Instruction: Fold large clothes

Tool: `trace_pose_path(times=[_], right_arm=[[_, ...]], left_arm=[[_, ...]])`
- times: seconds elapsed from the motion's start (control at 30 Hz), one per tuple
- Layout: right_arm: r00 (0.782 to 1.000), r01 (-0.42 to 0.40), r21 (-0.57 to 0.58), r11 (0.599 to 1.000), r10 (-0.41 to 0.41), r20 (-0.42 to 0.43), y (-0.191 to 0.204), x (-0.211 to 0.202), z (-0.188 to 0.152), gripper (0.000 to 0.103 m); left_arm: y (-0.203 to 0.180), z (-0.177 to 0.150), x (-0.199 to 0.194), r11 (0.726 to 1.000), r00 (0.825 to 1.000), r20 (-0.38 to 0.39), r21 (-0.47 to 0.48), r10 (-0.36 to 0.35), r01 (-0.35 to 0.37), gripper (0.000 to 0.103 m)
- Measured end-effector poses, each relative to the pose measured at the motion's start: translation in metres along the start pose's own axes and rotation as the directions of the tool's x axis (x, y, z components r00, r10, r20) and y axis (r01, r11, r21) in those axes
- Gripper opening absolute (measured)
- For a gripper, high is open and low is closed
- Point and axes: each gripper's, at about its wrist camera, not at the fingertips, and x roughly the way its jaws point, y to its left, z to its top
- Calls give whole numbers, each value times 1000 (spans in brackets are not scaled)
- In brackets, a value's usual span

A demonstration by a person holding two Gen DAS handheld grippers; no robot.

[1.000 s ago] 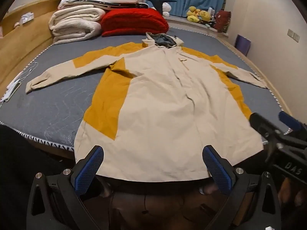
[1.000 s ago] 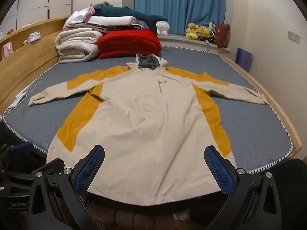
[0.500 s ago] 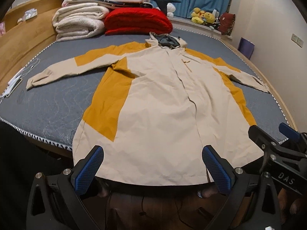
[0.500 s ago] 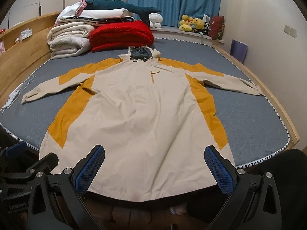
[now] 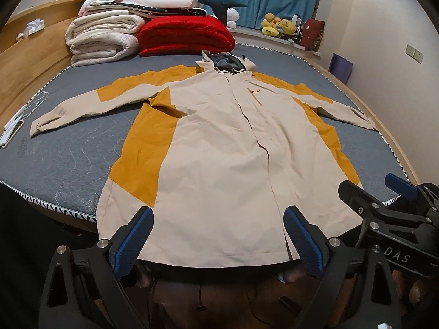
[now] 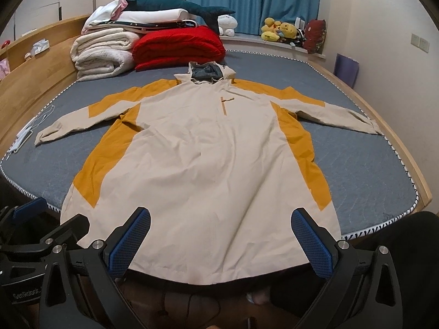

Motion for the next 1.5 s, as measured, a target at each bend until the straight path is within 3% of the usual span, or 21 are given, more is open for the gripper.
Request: trace_pose_path(times=[0.33,1.17,1.37,1.5], right_arm=[[1000,-9,-15,1000,9,4,1,0,-1,94],[1000,-8,-13,1000,9,7,1,0,-1,93],[1000,-11,-13,1000,11,12,4,0,-1,93],[1000,-23,-12,1000,23,20,3,-1,1,93]], left_arm=[[-5,-1,-1,1000,1000,2,17,-1,0,90],[-2,1,1,1000,1000,-5,5,-1,1,89],[-2,1,1,1000,1000,0,11,-4,4,82],[-3,4,1,1000,1000,14,16,-6,6,72]])
